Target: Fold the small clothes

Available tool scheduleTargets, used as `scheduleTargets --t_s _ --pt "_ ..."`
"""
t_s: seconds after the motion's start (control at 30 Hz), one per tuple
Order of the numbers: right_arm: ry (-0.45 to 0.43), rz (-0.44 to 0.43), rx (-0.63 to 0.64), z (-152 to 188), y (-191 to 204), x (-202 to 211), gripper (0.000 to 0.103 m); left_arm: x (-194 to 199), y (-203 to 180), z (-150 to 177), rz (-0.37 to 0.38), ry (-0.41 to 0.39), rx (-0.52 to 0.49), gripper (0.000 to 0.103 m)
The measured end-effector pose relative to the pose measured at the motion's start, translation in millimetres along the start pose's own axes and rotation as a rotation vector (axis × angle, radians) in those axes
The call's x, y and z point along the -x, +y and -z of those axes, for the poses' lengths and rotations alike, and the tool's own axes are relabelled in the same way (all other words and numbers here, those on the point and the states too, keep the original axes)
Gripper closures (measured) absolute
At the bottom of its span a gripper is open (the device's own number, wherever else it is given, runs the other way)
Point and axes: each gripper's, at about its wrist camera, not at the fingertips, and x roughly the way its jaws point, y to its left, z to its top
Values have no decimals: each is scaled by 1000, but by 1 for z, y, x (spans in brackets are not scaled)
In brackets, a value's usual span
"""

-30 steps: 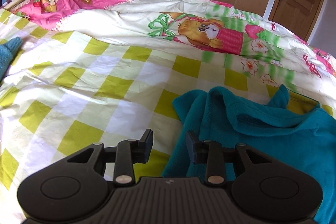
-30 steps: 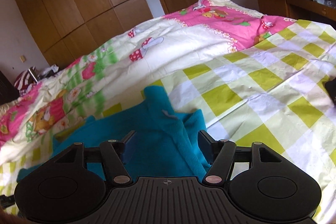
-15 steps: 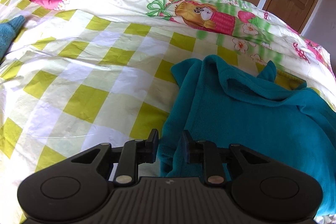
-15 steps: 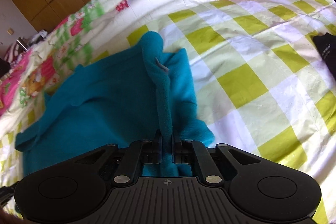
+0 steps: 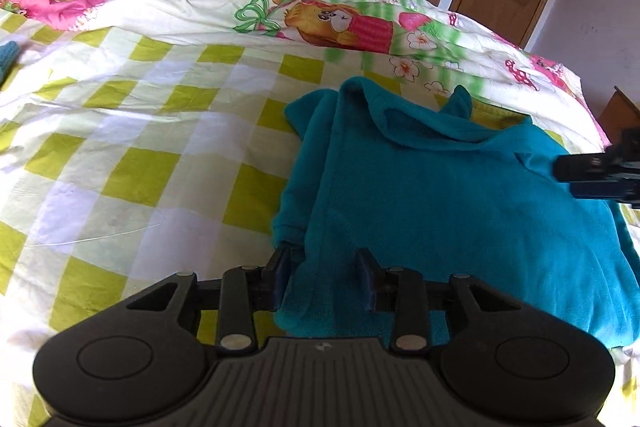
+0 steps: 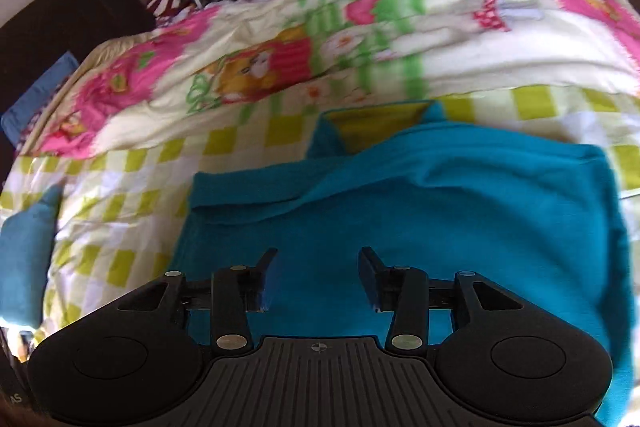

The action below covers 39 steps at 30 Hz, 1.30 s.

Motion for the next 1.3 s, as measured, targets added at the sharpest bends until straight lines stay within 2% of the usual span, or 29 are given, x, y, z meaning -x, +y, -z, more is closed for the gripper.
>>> scheduleTargets --t_s 0.07,0.1,0.17,0.2,0.27,0.33,0.37,0.47,0.53,0.6,0.63,0.77,0.83,0.9,0.93,1.0,1.1,1.17,1.23,1.27,1.3 --pt "45 -24 72 -3 42 -40 61 -4 5 -3 54 29 -3 54" --pt "38 -15 104 -5 59 -53 58 -5 6 -3 71 39 -13 53" --pt "41 -4 175 -7 83 -77 50 -8 6 0 80 48 -33 50" --pt "44 17 211 -10 92 -86 50 -10 5 2 71 51 -36 50" --pt "9 74 304 -14 104 -97 50 -11 4 3 53 55 -26 53" --pt "-66 175 464 -17 116 -103 50 -7 1 3 50 49 -19 74" --pt "-87 189 532 -19 119 -106 50 -6 0 3 45 46 -14 75" --pt "-68 159 614 -27 123 -113 50 -1 3 4 50 38 34 79" --pt "-97 199 712 -27 130 -119 50 2 7 5 61 36 63 79" --pt "-118 230 789 -27 132 -127 44 3 9 7 72 37 80 79" --pt "-101 213 803 -30 132 -132 42 4 11 8 82 38 91 79" --pt "-55 154 770 -43 126 -139 40 11 17 13 130 31 131 80" --pt "-31 124 728 -49 124 -144 48 13 19 16 141 32 145 80" --pt "4 98 666 -59 122 -144 96 15 19 17 143 28 141 80" --pt "24 75 614 -65 121 -142 98 18 19 17 150 23 142 80" --pt "35 26 538 -76 121 -129 99 28 20 15 177 9 160 80" --pt "20 -40 501 -85 127 -97 99 55 22 14 227 -11 202 81" --pt "39 -104 464 -87 129 -80 99 70 21 17 246 -16 210 81" --pt "107 -143 470 -82 132 -88 92 67 22 26 221 28 221 81" --pt "131 -133 472 -73 134 -103 87 60 25 33 200 61 235 81" --pt "146 -113 475 -64 135 -115 71 52 28 40 168 95 246 81"
